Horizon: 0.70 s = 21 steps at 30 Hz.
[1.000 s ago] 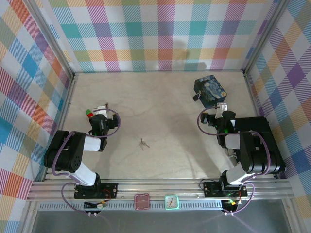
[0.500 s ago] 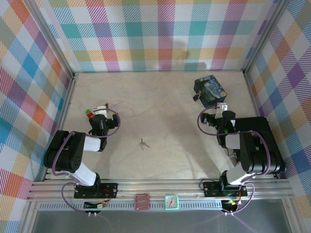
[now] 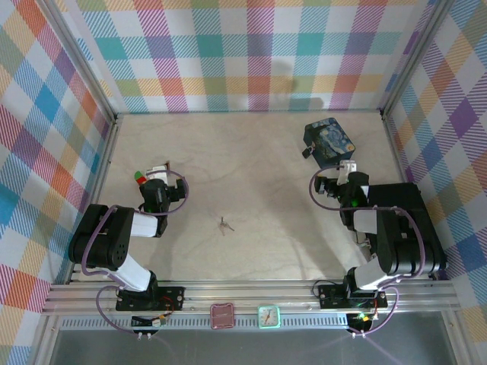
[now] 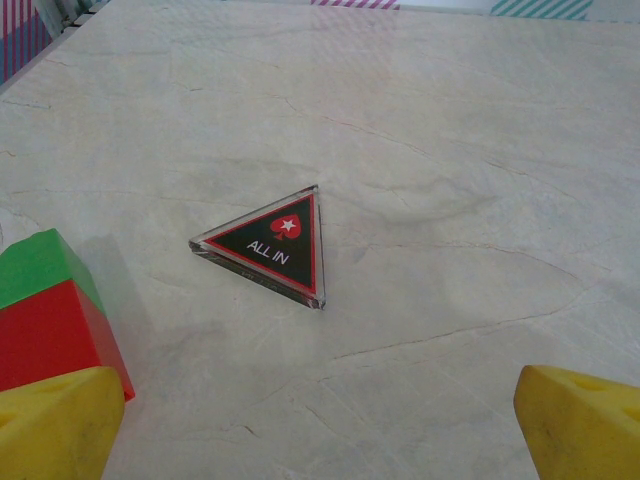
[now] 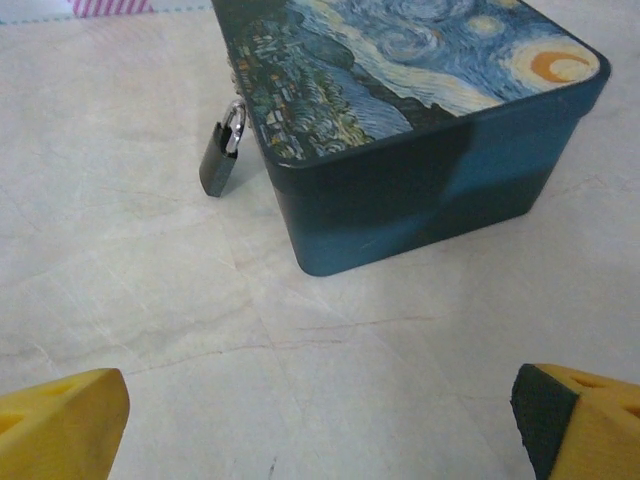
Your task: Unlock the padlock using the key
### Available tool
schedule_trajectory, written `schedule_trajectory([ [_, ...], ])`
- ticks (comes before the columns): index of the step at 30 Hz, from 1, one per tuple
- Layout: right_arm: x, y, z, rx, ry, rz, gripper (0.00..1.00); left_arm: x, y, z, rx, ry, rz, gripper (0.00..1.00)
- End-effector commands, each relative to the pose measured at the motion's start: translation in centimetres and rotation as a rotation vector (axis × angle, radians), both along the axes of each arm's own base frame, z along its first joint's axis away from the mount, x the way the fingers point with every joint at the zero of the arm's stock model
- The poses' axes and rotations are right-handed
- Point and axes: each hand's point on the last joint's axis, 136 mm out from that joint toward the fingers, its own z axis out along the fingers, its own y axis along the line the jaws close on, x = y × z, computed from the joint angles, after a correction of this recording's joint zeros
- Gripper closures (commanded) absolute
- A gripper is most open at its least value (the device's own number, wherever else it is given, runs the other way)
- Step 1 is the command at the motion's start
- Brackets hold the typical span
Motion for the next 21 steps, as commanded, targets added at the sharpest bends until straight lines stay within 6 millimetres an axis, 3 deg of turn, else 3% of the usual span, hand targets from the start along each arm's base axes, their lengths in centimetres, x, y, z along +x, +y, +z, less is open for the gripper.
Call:
schedule_trajectory([
  [1, 0.9, -0.6, 5.2, 0.012, -0.009, -0.055, 0.01, 0.6, 0.3, 1.0, -0.007, -0.030, 0.008, 0.00],
  [4, 1.0, -1.1, 8.4, 0.069, 0.007, -0.121, 0.01, 0.6, 0.2, 0.9, -0.007, -0.030, 0.007, 0.00],
  [10, 2.7, -3.1, 11.4, 0.185, 0.105, -0.270, 0.01, 0.6, 0.2, 0.9, -0.007, -0.026, 0.006, 0.00],
  [16, 7.0, -2.4, 11.4, 0.196, 0.244, -0.194, 0.01, 1.3, 1.0, 3.0, 0.015, 0.030, 0.062, 0.05],
  [21, 11.5, -1.3, 9.5, 0.181, 0.327, -0.109, 0.01, 1.5, 1.2, 8.6, -0.022, -0.010, 0.104, 0.00],
])
